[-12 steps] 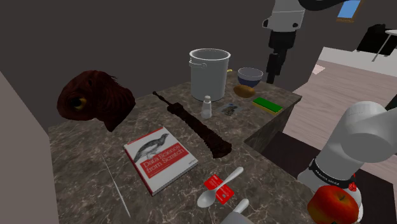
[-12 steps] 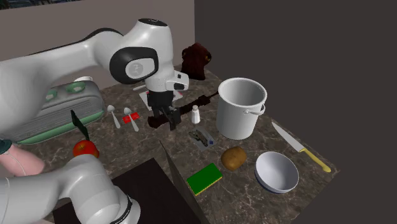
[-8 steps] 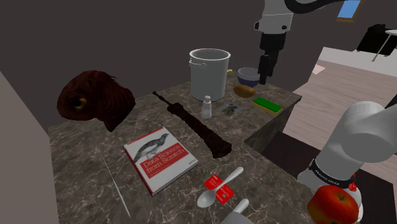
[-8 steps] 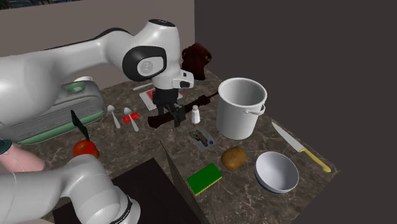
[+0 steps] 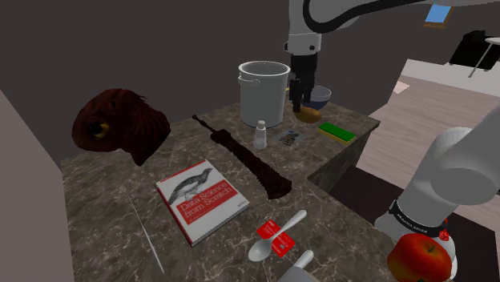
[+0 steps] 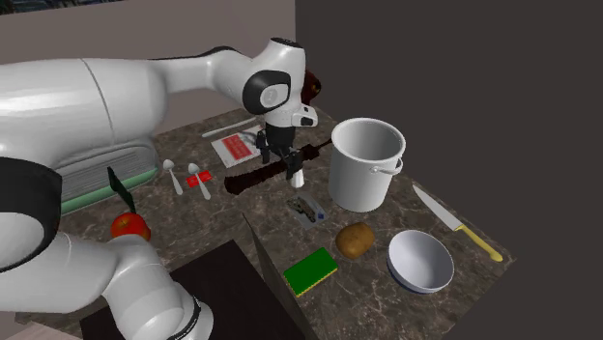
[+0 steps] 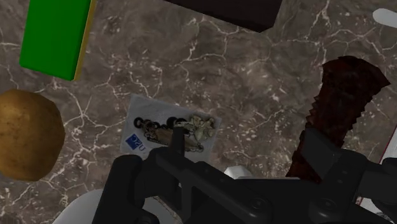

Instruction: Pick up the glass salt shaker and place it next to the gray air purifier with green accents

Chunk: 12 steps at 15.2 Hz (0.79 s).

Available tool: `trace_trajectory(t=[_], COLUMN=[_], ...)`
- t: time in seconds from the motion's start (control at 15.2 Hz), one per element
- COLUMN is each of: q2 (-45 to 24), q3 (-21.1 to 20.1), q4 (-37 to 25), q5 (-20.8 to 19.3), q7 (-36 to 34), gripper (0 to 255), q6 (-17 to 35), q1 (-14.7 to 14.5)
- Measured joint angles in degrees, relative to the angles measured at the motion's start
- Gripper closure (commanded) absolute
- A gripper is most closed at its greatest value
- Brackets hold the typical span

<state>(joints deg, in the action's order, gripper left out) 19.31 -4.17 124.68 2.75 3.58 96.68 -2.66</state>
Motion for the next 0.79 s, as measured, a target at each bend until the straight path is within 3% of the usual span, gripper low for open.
trace_trajectory(t=[0.66, 0.79], q2=[-25.2, -26.7], q3=[-1.8, -2.0], q4=[-19.9, -20.2], q5=[0.3, 0.4], q7=[-0.7, -1.0], gripper=[0, 0], q6=[1.5, 2.4], q1=[-1.5, -1.8])
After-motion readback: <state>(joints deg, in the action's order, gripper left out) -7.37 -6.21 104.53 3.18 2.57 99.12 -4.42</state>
